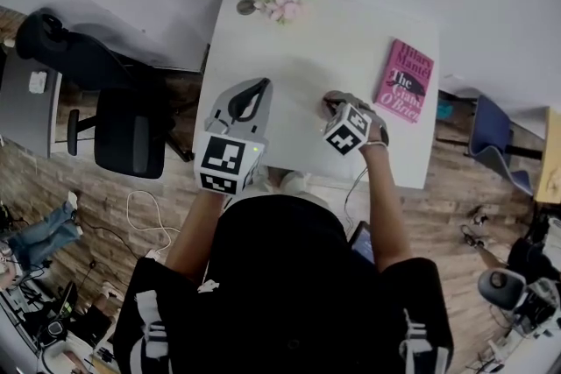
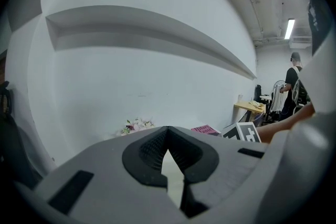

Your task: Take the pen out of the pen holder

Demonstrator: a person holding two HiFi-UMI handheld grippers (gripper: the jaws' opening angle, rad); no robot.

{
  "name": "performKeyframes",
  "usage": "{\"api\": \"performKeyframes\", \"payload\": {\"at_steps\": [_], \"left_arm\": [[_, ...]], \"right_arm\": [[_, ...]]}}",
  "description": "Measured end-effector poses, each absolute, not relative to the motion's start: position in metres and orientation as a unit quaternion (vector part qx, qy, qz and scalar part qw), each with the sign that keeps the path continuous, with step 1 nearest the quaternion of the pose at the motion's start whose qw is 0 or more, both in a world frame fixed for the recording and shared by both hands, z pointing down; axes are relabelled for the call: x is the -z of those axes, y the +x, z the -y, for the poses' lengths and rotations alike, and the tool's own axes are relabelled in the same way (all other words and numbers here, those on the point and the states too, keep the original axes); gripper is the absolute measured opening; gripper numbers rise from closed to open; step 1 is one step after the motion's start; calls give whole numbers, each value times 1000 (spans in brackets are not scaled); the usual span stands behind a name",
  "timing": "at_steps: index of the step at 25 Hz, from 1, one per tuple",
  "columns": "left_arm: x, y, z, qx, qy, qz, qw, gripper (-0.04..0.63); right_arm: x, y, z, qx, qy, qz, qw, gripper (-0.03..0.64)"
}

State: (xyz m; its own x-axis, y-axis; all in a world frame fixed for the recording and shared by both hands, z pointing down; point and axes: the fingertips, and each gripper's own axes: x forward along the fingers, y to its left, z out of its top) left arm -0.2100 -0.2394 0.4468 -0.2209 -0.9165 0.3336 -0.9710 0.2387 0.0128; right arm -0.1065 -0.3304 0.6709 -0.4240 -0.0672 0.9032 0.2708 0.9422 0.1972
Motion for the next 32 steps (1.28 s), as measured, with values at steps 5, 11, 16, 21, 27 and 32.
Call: {"api": "performKeyframes", "payload": {"at_steps": [5,11,16,21,27,32], "left_arm": [[-439,-206,241,-98,622,767,125,17],[-425,-201,245,-98,640,755,102,17],[-410,-197,251,-98,656,744,76,16],[-394,-188,251,-92,674,731,55,16],[-376,-180,256,-84,688,720,32,15],[-365,-178,258,-81,698,711,19,17]], "right_arm": [[-644,-106,336,140,-25,850,508,64],[-604,-107,337,113,22,879,463,64],[-561,-108,344,99,83,902,411,64],[-505,-108,343,80,136,929,336,64],[-433,-102,344,82,182,948,247,64],[-383,-91,348,85,227,951,191,64]]}}
